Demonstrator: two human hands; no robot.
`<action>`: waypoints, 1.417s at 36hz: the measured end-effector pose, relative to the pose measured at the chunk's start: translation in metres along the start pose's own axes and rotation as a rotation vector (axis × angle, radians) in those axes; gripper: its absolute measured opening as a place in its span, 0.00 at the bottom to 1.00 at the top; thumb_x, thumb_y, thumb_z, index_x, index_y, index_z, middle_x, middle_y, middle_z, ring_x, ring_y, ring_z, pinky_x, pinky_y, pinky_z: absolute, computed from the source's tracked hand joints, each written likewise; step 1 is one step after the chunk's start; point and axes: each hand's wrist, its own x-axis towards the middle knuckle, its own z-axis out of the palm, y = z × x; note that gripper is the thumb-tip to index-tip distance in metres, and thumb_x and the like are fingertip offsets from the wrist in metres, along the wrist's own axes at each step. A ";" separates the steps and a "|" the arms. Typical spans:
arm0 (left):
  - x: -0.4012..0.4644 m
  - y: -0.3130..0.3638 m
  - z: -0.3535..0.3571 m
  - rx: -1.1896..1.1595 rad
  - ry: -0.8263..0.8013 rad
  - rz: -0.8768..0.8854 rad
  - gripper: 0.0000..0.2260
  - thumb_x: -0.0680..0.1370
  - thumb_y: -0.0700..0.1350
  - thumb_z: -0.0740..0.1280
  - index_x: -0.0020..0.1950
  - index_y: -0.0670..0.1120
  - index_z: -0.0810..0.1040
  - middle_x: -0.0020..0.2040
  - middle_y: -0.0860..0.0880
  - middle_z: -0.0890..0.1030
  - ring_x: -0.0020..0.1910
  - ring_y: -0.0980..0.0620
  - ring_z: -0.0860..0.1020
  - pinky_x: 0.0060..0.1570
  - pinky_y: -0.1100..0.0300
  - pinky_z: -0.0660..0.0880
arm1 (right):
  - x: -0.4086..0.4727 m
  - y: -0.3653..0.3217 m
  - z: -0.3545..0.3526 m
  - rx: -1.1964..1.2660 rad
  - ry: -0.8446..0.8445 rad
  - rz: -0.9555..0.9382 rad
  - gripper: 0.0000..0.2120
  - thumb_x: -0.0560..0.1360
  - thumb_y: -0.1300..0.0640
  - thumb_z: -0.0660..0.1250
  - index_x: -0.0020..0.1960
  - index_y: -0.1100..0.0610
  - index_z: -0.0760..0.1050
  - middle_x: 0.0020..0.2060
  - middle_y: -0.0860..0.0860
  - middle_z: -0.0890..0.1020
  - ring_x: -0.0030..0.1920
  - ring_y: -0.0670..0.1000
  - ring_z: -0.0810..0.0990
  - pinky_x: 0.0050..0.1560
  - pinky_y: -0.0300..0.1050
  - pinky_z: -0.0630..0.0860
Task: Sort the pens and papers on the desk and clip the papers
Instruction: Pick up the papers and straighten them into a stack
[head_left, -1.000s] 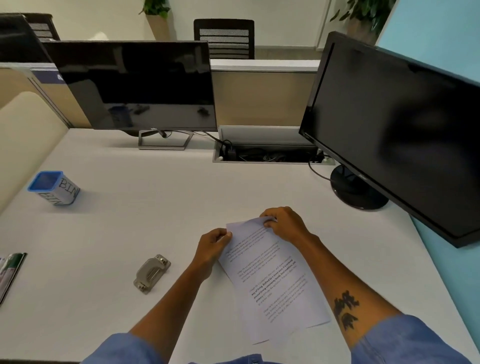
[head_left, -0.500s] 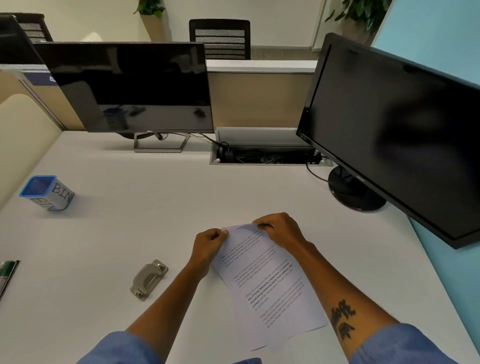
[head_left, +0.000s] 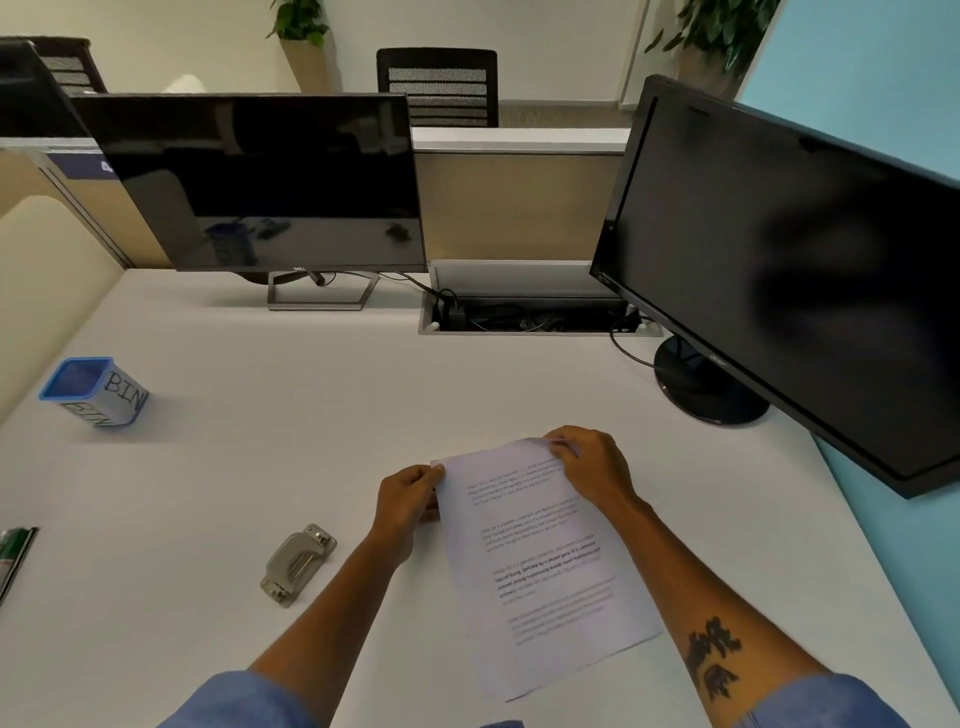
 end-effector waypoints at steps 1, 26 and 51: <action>-0.001 0.000 0.000 -0.007 -0.004 -0.004 0.11 0.80 0.48 0.72 0.50 0.40 0.85 0.47 0.43 0.88 0.47 0.39 0.87 0.41 0.52 0.85 | 0.000 0.001 0.000 0.012 0.006 0.034 0.09 0.81 0.60 0.69 0.59 0.58 0.85 0.52 0.53 0.87 0.53 0.54 0.85 0.55 0.52 0.83; -0.021 0.021 0.019 0.013 -0.041 0.345 0.08 0.83 0.47 0.69 0.62 0.54 0.81 0.55 0.54 0.86 0.52 0.50 0.86 0.46 0.55 0.85 | -0.032 0.029 0.006 0.580 0.054 0.260 0.41 0.68 0.47 0.83 0.75 0.42 0.66 0.60 0.41 0.80 0.57 0.46 0.82 0.54 0.42 0.81; -0.056 0.041 0.025 0.203 -0.141 0.408 0.14 0.83 0.52 0.68 0.68 0.53 0.73 0.62 0.55 0.83 0.56 0.49 0.85 0.53 0.50 0.86 | -0.071 -0.020 -0.011 0.776 0.031 0.186 0.16 0.75 0.46 0.76 0.61 0.45 0.80 0.52 0.45 0.88 0.50 0.50 0.88 0.45 0.46 0.86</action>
